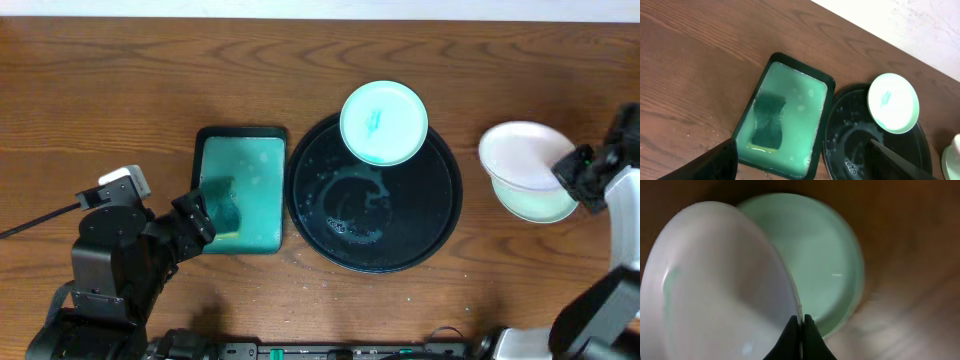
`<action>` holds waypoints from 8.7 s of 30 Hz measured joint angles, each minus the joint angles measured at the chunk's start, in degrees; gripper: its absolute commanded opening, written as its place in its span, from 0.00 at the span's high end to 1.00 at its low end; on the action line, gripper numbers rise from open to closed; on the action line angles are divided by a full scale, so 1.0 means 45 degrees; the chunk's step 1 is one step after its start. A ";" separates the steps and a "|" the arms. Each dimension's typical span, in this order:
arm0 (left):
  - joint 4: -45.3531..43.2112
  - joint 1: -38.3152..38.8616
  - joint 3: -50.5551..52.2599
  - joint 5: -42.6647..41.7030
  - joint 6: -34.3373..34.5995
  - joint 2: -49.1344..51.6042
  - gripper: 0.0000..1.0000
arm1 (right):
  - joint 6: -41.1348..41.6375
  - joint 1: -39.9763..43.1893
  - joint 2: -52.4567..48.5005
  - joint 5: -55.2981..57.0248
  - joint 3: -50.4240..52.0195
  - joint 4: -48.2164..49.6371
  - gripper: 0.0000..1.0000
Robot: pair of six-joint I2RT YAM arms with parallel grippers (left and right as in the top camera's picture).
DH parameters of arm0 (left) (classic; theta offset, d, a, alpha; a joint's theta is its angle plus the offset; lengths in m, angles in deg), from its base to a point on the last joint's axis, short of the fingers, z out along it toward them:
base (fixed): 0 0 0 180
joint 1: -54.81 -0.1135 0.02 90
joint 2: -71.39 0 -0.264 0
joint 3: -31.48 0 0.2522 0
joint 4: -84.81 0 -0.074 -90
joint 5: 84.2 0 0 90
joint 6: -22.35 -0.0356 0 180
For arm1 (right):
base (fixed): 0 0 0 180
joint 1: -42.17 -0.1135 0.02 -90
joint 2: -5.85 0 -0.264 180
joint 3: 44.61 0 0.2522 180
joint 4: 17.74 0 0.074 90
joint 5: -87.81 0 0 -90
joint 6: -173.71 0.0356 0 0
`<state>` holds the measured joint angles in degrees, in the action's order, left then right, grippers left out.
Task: Clean dirty plates on tray and stack at the side
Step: 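Carry the white plate right and set it on the pale green plate, then move right gripper to grip the remaining pale green plate's rim on tray, then grasp the dark green sponge in the basin with the left gripper, then scrub the pale green plate with the sponge in the left gripper, then return the sponge to the basin with the left gripper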
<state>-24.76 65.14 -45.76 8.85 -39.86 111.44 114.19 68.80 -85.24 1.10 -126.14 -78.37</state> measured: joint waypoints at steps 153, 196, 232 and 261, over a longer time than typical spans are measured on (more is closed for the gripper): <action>-1.1327 0.6533 0.0695 -0.4483 0.2268 1.4236 0.93 | -0.3832 -0.8840 -0.2302 -0.3269 0.2414 0.1710 0.99; -0.8194 0.5547 -0.1972 -0.8077 0.0563 1.6893 0.93 | -0.3832 -0.9476 -0.2370 -0.3915 0.2356 0.1715 0.99; -0.2443 0.4352 -0.2147 -0.1005 0.0588 1.2322 0.93 | -0.3832 -0.9481 -0.2375 -0.3973 0.2356 0.1763 0.99; -0.1355 0.0000 -0.0097 -0.0826 -0.0850 0.9282 0.32 | -0.3691 -0.9617 -0.2098 -0.3866 0.3065 0.3623 0.99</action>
<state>-30.86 65.14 -46.20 5.13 -43.68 153.21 97.58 25.53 -94.68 -16.29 -112.34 -62.07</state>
